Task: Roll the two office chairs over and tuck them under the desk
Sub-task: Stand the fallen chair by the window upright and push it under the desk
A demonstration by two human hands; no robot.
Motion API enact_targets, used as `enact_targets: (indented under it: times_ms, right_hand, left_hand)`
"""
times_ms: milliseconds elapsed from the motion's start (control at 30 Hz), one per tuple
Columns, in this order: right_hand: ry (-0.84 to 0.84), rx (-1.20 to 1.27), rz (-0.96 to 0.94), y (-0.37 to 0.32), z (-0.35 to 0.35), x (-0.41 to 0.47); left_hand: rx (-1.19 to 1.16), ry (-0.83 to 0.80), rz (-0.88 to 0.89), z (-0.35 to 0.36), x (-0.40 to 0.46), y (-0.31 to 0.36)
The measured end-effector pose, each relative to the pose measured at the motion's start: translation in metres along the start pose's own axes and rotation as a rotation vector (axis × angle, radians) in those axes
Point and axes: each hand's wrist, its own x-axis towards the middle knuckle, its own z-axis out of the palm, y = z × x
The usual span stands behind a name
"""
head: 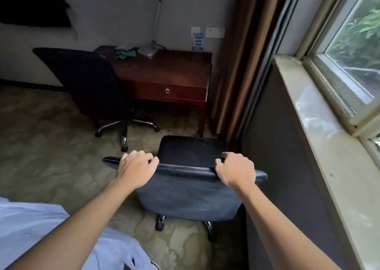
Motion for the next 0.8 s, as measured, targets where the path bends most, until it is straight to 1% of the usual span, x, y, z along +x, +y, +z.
enact_targets:
  times_ms: [100, 133, 200, 267, 333, 433, 567, 633, 700, 733, 800]
  right_hand:
    - [-0.031, -0.018, -0.002, 0.013, -0.005, 0.011]
    - [-0.045, -0.029, 0.000, 0.018, -0.006, 0.015]
    - [-0.092, -0.042, 0.010, 0.029, -0.010, 0.017]
    - [-0.114, -0.058, 0.003, 0.040, -0.013, 0.020]
    - [-0.131, -0.078, -0.015, 0.048, -0.015, 0.027]
    - [-0.130, -0.094, -0.036, 0.056, -0.019, 0.040]
    - [-0.154, -0.080, -0.098, 0.069, -0.022, 0.042]
    - [-0.169, -0.079, -0.148, 0.079, -0.025, 0.046]
    - [-0.180, -0.079, -0.201, 0.090, -0.031, 0.054]
    - [-0.177, -0.084, -0.221, 0.095, -0.033, 0.060]
    - [-0.160, -0.103, -0.258, 0.104, -0.035, 0.073]
  left_hand:
    - [-0.053, -0.118, -0.006, -0.002, 0.013, 0.006]
    - [-0.122, -0.166, -0.010, -0.001, 0.020, 0.007]
    - [-0.299, -0.329, -0.020, 0.001, 0.029, 0.007]
    - [-0.388, -0.437, 0.027, 0.003, 0.038, 0.008]
    - [-0.440, -0.482, 0.022, 0.005, 0.043, 0.003]
    - [-0.489, -0.492, -0.016, 0.008, 0.041, 0.004]
    - [-0.596, -0.542, -0.082, 0.013, 0.020, 0.019]
    - [-0.650, -0.516, -0.119, 0.012, 0.009, 0.033]
    - [-0.661, -0.433, -0.167, 0.012, -0.002, 0.053]
    - [-0.623, -0.370, -0.187, 0.011, -0.007, 0.063]
    - [-0.473, -0.199, -0.240, 0.011, -0.019, 0.082]
